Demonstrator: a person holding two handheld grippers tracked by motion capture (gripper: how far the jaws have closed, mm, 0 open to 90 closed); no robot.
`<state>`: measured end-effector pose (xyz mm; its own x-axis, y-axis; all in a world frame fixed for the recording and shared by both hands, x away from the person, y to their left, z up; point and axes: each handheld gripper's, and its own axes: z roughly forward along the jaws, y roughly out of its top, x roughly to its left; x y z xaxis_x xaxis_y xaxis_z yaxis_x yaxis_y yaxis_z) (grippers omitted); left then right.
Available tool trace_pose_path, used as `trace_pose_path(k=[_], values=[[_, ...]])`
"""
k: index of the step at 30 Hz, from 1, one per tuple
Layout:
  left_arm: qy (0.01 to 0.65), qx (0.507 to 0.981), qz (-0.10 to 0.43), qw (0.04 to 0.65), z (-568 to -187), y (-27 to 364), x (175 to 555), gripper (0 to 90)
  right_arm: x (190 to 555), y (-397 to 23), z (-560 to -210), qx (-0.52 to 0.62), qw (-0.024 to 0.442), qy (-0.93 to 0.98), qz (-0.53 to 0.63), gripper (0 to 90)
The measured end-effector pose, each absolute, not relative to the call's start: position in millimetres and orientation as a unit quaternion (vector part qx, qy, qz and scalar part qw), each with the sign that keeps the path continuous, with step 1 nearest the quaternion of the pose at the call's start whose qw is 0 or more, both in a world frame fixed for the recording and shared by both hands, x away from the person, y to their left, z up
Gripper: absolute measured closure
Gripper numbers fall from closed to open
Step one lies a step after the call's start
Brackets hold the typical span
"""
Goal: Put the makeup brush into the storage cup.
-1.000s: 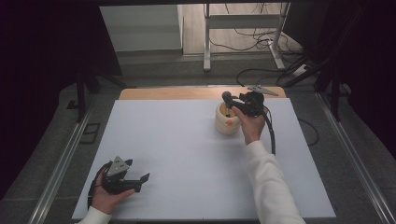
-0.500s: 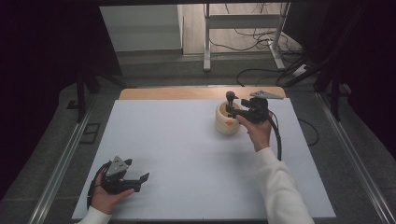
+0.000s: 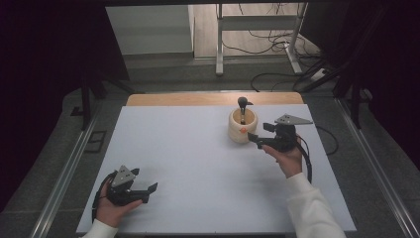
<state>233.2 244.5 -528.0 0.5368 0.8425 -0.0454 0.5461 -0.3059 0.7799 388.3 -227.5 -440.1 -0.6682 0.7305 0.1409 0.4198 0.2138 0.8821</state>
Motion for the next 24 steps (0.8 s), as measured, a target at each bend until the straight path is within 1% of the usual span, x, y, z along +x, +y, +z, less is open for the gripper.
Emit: trace_pose_path(k=[16,24], values=[[0.440,0.787,0.188,0.389,-528.6,243.8,233.0,13.4,354.2,-263.5,-456.9,0.380,0.158,0.780,0.471,20.2],[0.440,0.787,0.188,0.390,-528.6,243.8,233.2,13.4,329.1,-286.9,-467.3,0.381,0.167,0.793,0.445,19.8]])
